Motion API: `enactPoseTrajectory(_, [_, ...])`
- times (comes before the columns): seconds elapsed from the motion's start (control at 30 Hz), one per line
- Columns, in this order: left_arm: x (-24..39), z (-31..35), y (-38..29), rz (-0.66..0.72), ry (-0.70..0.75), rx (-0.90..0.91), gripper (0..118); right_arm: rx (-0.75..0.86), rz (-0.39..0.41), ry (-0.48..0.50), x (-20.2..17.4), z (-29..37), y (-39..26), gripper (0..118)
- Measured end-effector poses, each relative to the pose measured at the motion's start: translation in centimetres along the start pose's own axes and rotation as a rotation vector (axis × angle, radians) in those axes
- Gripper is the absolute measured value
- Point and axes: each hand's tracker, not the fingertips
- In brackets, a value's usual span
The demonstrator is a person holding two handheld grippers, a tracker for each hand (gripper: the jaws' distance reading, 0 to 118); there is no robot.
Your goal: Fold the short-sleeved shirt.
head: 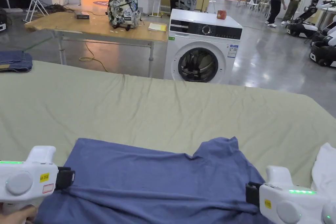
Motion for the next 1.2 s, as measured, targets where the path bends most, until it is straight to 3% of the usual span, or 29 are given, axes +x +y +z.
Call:
enactPoseTrajectory(0.13, [2.4,2.8,-0.8,-0.089,0.041,0.097,52,0.103,0.005,0.026,-2.4,2.3,0.1,60])
enactPoseTrajectory(0.17, [3.5,4.1,-1.2,-0.106,0.041,0.141,51,0.135,-0.007,0.035,-2.7,3.0,-0.2,53])
enactPoseTrajectory(0.2, [4.2,4.9,-1.6,-0.114,0.042,0.160,43,0.159,-0.019,0.041,-3.0,3.6,-0.4,29])
enactPoseTrajectory(0.23, [4.6,5.5,-2.1,-0.124,0.038,0.187,28,0.173,-0.032,0.037,-4.2,4.0,-0.5,12])
enactPoseTrajectory(0.27, [5.1,6.1,-2.5,-0.131,0.049,0.205,8,0.181,-0.038,0.048,-4.6,4.4,-0.8,2])
enactPoseTrajectory(0.33, [6.2,7.1,-3.3,-0.135,0.070,0.209,0,0.186,-0.060,0.064,-5.1,4.8,-1.4,0])
enactPoseTrajectory(0.6, [4.4,8.8,-5.4,0.023,0.094,0.165,0,0.205,-0.085,0.058,-8.4,6.4,-3.1,0])
enactPoseTrajectory(0.77, [-0.6,7.0,-4.2,0.141,0.050,-0.020,0,0.172,-0.095,0.072,-8.3,6.6,-4.1,0])
enactPoseTrajectory(0.87, [-2.4,5.3,-2.9,0.135,0.033,-0.116,0,0.140,-0.131,0.097,-8.0,6.2,-4.4,0])
enactPoseTrajectory(0.97, [-3.3,3.2,-1.8,0.150,-0.003,-0.200,0,0.125,-0.116,0.070,-7.7,6.2,-5.0,0])
enactPoseTrajectory(1.0, [-3.5,2.6,-1.5,0.141,0.015,-0.226,5,0.119,-0.118,0.069,-7.6,6.1,-5.1,0])
enactPoseTrajectory(1.1, [-3.5,0.6,-1.4,0.068,0.069,-0.294,64,0.098,-0.131,0.068,-7.0,6.3,-5.5,0])
enactPoseTrajectory(1.2, [-3.5,-1.4,-2.2,0.049,0.108,-0.409,66,0.091,-0.121,0.056,-6.6,6.4,-5.8,0])
